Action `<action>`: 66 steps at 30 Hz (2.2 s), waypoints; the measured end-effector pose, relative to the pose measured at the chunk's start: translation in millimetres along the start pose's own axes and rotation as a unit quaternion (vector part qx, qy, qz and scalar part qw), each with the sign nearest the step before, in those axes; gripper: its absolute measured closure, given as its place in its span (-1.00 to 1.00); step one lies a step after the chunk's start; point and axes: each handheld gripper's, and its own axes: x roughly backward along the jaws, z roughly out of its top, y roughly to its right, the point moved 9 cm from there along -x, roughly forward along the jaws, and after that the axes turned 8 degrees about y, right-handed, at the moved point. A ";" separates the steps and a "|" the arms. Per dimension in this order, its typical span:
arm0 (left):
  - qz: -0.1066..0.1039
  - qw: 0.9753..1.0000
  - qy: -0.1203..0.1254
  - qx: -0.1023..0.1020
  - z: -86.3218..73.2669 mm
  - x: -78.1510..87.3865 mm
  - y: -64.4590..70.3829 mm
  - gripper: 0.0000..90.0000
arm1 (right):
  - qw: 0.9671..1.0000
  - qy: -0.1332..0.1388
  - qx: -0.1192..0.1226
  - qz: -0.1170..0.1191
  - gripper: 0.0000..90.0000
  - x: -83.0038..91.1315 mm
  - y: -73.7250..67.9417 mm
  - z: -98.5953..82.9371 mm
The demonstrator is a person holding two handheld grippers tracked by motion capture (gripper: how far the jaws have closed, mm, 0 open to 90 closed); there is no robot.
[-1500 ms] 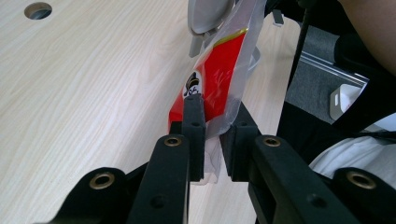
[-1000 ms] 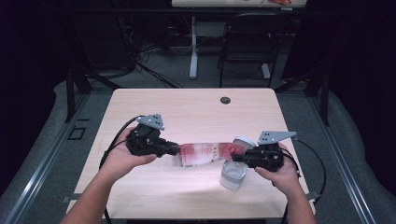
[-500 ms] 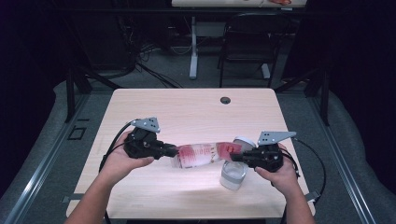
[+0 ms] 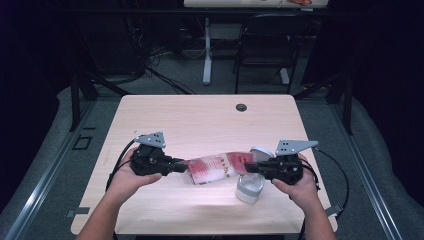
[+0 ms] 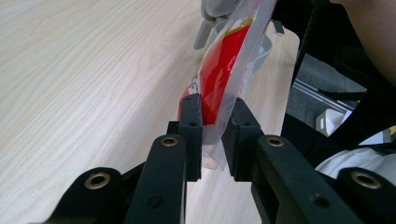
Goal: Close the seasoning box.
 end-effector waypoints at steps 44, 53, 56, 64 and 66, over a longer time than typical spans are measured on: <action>0.037 0.999 0.018 -0.025 -35.4 9.9 -12.6 0.68 | 0.995 -0.085 0.058 -0.015 1.00 -26.1 -23.8 37.8; 0.040 0.999 0.021 -0.025 -38.9 12.3 -15.3 0.67 | 0.991 -0.110 0.076 -0.015 1.00 -31.0 -29.0 49.3; 0.046 0.998 0.014 -0.026 -42.4 11.8 -18.0 0.66 | 0.989 -0.122 0.084 -0.013 1.00 -34.2 -31.1 49.9; 0.068 0.997 0.004 -0.032 -45.4 11.1 -22.4 0.57 | 0.987 -0.129 0.096 -0.012 1.00 -42.6 -33.7 53.7; 0.071 0.997 0.005 -0.032 -45.3 10.4 -22.4 0.54 | 0.986 -0.130 0.099 -0.013 1.00 -44.0 -34.1 54.3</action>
